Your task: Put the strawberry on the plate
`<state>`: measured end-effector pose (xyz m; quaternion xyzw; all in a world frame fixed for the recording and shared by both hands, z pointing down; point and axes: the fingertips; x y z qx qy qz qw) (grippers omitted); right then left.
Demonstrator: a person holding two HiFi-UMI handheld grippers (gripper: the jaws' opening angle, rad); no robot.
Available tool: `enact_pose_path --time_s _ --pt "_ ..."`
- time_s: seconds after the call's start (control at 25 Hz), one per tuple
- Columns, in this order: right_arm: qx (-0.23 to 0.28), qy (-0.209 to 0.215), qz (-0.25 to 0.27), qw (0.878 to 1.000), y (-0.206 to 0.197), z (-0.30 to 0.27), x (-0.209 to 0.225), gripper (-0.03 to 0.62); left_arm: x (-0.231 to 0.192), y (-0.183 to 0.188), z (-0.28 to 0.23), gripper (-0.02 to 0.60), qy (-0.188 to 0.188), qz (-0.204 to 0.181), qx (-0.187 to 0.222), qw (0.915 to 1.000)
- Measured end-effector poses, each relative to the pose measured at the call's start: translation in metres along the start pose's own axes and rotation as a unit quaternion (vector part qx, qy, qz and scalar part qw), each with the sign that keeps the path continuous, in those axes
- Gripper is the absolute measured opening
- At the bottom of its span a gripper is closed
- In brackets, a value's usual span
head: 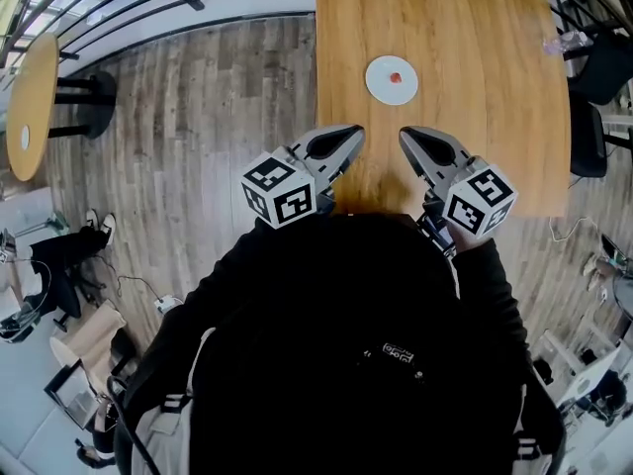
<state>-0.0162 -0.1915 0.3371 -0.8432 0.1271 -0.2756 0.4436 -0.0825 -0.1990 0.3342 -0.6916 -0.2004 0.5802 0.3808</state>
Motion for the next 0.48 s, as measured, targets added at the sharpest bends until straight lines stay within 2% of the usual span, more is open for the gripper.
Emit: enact_pose_path --time_s 0.08,0.16,0.24,0.36,0.48 --pt "0.001 0.010 -0.011 1.000 -0.001 -0.010 -0.007 0.018 -0.001 -0.002 0.001 0.000 -0.004 -0.004 -0.015 0.9999" --pt "-0.010 0.001 0.020 1.000 -0.009 -0.020 -0.013 0.018 0.004 -0.004 0.007 0.000 -0.012 -0.003 -0.018 0.9998" --pt "-0.020 -0.010 0.052 0.998 -0.013 -0.029 -0.017 0.018 0.021 -0.004 0.016 0.000 -0.052 -0.016 -0.018 0.9984" --pt "-0.012 -0.003 0.079 0.997 -0.004 -0.047 -0.034 0.018 0.045 0.005 0.032 0.000 -0.137 -0.049 -0.013 0.9892" --pt "-0.003 0.012 0.097 0.995 0.000 -0.061 -0.060 0.018 0.048 0.009 0.048 0.000 -0.163 -0.059 -0.009 0.9849"
Point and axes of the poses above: the fingertips, and each gripper's own axes: z backward along the fingers, x to its right, y out of its top, and after that the axes turned 13 degrees about -y, right-handed
